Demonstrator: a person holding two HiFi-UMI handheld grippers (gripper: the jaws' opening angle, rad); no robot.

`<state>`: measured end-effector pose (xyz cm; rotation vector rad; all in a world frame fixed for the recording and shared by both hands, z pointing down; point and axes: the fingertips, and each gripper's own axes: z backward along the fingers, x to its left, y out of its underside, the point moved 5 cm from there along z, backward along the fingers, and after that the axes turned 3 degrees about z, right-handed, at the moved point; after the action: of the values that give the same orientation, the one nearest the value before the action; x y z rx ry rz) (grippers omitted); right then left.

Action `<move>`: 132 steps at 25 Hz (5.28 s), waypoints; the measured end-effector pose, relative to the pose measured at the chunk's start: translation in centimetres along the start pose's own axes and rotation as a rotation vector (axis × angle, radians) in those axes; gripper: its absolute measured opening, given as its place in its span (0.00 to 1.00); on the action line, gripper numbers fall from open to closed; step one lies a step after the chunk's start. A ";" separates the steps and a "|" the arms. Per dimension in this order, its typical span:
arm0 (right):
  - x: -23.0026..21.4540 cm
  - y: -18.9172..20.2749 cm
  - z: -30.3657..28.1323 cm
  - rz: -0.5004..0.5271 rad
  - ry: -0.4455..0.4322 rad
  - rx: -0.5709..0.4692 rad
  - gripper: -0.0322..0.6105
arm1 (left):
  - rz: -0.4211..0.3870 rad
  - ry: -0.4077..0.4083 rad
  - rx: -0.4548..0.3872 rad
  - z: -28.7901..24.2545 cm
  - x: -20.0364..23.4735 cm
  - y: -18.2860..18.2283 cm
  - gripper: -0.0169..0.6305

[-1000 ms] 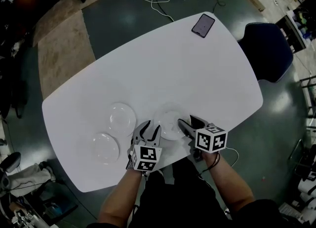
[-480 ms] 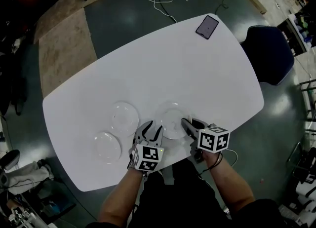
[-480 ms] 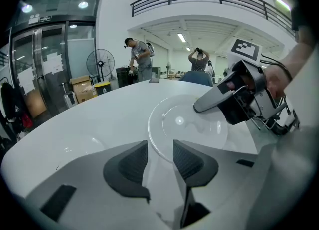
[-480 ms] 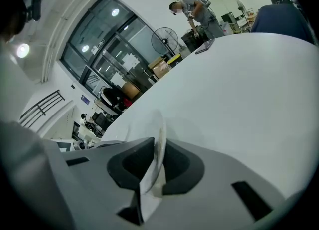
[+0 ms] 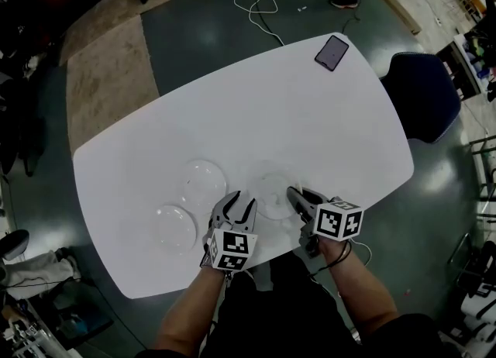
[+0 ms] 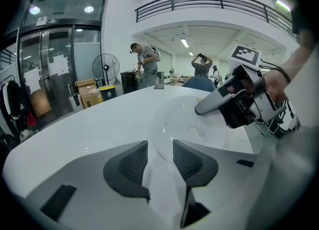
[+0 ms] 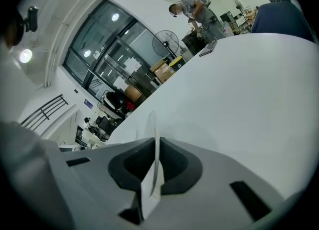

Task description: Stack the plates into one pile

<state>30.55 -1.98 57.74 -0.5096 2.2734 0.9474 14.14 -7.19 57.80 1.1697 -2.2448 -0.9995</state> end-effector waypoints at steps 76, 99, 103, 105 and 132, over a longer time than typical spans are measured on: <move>18.1 3.8 -17.8 0.186 -0.097 0.166 0.11 | 0.380 -0.461 -0.218 24.8 16.6 9.5 0.05; 16.6 3.8 -19.2 0.550 0.052 0.189 0.28 | 0.416 -0.436 -0.212 23.2 17.1 9.8 0.05; 16.2 3.9 -19.0 0.595 0.090 0.188 0.31 | 0.420 -0.437 -0.210 23.4 17.2 9.6 0.05; 15.9 4.0 -19.1 0.622 0.115 0.194 0.31 | 0.420 -0.437 -0.209 23.4 17.2 9.6 0.05; 18.6 1.8 -15.1 0.643 0.061 0.008 0.08 | 0.399 -0.445 -0.262 25.0 17.2 8.9 0.05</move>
<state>9.94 -13.94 54.51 0.2268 2.5428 1.2273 -16.20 -7.84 48.73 0.3875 -2.4362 -1.4258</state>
